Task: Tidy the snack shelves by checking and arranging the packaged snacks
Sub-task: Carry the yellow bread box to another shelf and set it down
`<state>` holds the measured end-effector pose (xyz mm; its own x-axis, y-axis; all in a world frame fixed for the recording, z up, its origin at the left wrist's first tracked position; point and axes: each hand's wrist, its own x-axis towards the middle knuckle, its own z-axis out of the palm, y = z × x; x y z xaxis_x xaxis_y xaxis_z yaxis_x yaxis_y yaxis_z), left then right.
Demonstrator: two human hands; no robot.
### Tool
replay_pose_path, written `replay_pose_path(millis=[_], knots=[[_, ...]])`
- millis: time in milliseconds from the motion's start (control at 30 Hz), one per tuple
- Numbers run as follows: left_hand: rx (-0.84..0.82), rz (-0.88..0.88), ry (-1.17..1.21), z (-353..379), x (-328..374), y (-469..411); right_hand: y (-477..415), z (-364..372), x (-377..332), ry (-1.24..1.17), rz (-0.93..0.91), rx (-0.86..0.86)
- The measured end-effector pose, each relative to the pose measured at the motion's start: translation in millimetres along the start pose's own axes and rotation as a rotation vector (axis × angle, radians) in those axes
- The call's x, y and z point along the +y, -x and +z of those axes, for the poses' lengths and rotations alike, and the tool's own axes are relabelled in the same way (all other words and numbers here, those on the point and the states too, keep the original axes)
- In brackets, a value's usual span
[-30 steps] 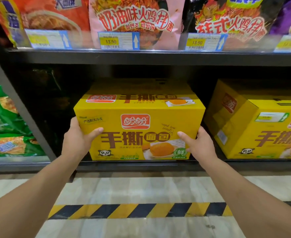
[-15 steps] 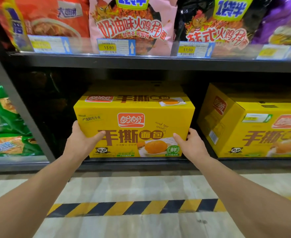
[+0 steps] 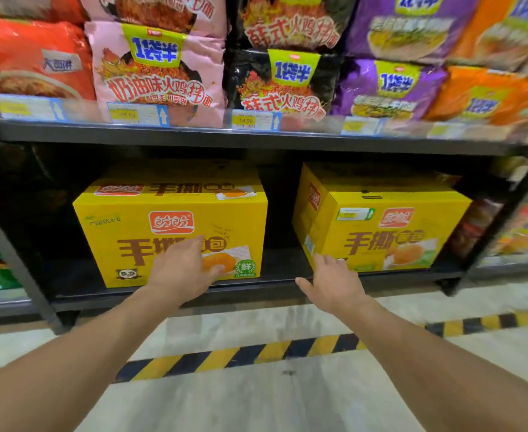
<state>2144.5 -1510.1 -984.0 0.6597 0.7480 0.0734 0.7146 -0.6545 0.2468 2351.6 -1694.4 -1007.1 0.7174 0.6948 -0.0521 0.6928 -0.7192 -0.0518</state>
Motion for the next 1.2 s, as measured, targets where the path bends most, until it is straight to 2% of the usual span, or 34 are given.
replay_pose_path(millis=[400, 567, 633, 700, 733, 800, 900, 967, 1033, 1200], knots=[[-0.035, 0.103, -0.233, 56.2, 222.6, -30.2, -36.2, -24.0, 196.9, -0.022, -0.042, -0.032], [-0.043, 0.153, -0.283, 86.1, 297.9, -51.4, -66.7, -34.5, 269.5, -0.047, -0.039, 0.014], [-0.047, 0.125, -0.318, 91.6, 323.6, -59.2, -80.6, -32.5, 295.9, -0.087, -0.04, 0.048], [-0.018, 0.024, -0.298, 96.5, 339.8, -69.5, -93.5, -29.0, 318.3, -0.121, -0.029, 0.087], [0.026, -0.068, -0.226, 98.3, 343.9, -75.3, -100.0, -27.1, 328.3, -0.144, -0.014, 0.107], [0.157, -0.277, 0.063, 101.7, 346.1, -88.3, -114.3, -23.3, 345.0, -0.273, 0.049, 0.168], [0.275, -0.485, 0.515, 102.0, 348.7, -110.0, -143.1, -23.9, 365.7, -0.738, 0.258, 0.269], [0.277, -0.534, 0.785, 100.6, 352.3, -121.5, -161.8, -26.2, 374.7, -1.001, 0.362, 0.285], [0.245, -0.571, 0.993, 100.7, 356.3, -131.0, -177.2, -29.0, 380.1, -1.158, 0.384, 0.27], [0.242, -0.606, 1.157, 102.9, 357.0, -139.8, -201.5, -36.8, 378.5, -1.31, 0.395, 0.262]])
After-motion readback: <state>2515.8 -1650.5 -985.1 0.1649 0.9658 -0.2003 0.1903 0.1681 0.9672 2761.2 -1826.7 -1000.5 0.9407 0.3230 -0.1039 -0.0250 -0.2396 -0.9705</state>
